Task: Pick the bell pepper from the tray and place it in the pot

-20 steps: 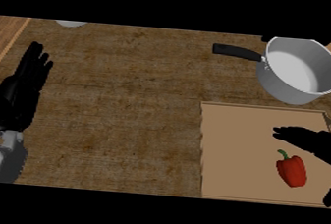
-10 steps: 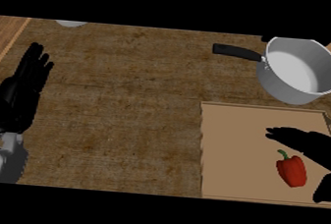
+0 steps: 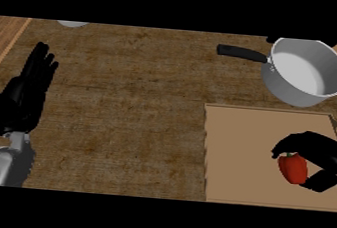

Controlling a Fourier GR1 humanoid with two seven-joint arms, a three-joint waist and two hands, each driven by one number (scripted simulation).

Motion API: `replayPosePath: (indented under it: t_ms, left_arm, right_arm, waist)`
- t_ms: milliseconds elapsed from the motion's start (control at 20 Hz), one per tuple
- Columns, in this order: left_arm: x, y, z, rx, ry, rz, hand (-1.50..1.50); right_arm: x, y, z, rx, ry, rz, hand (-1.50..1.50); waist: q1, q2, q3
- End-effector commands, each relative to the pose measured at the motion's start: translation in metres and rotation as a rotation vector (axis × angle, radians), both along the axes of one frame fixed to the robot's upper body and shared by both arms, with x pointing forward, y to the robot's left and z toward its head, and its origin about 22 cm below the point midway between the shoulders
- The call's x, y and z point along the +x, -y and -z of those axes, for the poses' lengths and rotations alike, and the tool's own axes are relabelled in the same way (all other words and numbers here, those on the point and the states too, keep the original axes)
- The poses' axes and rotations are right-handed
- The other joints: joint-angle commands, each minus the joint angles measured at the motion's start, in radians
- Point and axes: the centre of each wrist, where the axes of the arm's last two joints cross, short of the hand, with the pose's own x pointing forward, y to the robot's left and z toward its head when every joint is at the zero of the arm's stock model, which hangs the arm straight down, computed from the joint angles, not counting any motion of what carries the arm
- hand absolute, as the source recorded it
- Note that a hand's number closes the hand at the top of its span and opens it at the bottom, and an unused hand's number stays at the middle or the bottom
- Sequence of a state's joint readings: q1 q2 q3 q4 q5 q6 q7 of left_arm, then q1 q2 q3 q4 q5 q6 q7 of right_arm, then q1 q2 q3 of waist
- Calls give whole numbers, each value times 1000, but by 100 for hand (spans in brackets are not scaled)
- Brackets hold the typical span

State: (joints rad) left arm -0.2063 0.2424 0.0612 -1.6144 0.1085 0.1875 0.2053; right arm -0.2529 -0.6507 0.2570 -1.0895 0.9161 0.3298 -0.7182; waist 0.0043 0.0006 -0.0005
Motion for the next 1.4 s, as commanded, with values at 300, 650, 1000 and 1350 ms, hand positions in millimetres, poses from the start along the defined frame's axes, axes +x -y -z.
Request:
replayPosePath:
  t_ms: [300,650,1000,1350]
  left_arm:
    - [7,12,-19,10,5,-10,0]
    - [-2,-4,-6,6,-16,34,0]
    - [2,17,-3,-3,-4,70,0]
    - [7,11,-8,-5,-12,30,0]
  right_arm:
    - [4,-7,3,0,22,-78,150]
    - [21,-202,24,120,12,320,150]
    - [26,-280,-24,104,152,507,150]
    - [18,-312,-93,433,464,781,150]
  waist:
    - [-3,-1,1]
    - [33,-4,-5]
    - [61,1,1]
    - [24,-7,1]
